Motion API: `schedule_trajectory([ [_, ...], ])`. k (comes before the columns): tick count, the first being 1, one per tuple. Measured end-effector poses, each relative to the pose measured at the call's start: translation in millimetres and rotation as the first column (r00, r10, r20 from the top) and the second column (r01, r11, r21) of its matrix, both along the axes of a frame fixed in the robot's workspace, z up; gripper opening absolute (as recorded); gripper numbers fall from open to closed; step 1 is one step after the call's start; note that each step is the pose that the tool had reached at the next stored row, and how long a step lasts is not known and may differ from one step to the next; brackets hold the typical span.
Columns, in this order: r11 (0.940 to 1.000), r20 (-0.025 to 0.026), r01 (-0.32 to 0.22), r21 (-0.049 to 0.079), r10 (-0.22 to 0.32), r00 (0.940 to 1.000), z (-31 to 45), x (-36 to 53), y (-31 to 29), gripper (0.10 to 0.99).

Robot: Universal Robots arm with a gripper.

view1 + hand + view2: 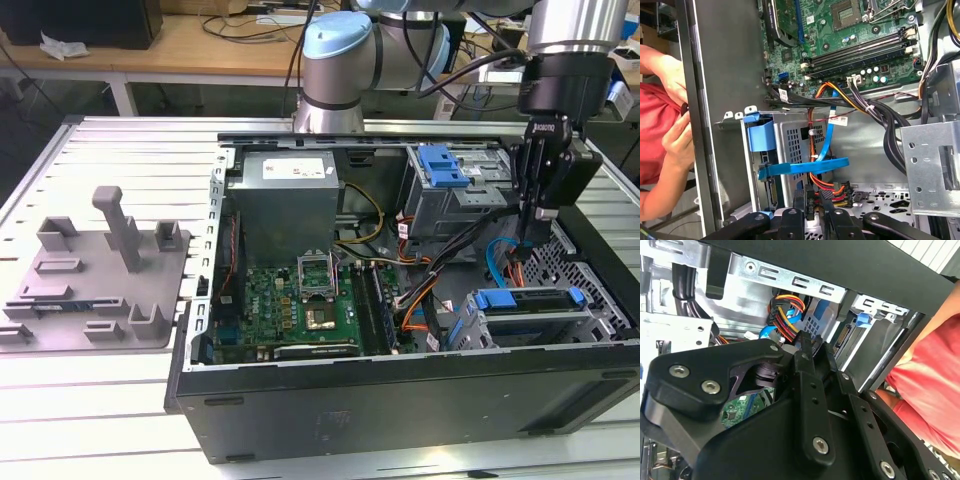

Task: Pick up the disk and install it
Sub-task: 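Insert the first disk wire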

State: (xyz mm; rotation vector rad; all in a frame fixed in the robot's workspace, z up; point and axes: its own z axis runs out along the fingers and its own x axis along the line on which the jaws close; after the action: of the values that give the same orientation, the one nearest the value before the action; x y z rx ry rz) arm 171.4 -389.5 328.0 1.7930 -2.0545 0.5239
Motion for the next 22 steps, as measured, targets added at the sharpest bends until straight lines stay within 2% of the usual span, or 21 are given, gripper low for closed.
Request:
schedule_trajectory([
  [7,1.0,0.0,0.0,-0.001,0.0,1.0,-0.1,0.0,0.6,0.243],
  [8,1.0,0.0,0.0,-0.001,0.0,1.0,-0.1,0.0,0.6,0.165],
  [17,1.0,0.0,0.0,-0.001,0.0,1.0,-0.1,0.0,0.7,0.165],
  [20,1.0,0.0,0.0,0.002,0.0,1.0,0.0,0.0,-2.1,0.165],
  [22,1.0,0.0001,0.0,0.01,0.0,1.0,1.0,-0.1,-6.1,0.165],
])
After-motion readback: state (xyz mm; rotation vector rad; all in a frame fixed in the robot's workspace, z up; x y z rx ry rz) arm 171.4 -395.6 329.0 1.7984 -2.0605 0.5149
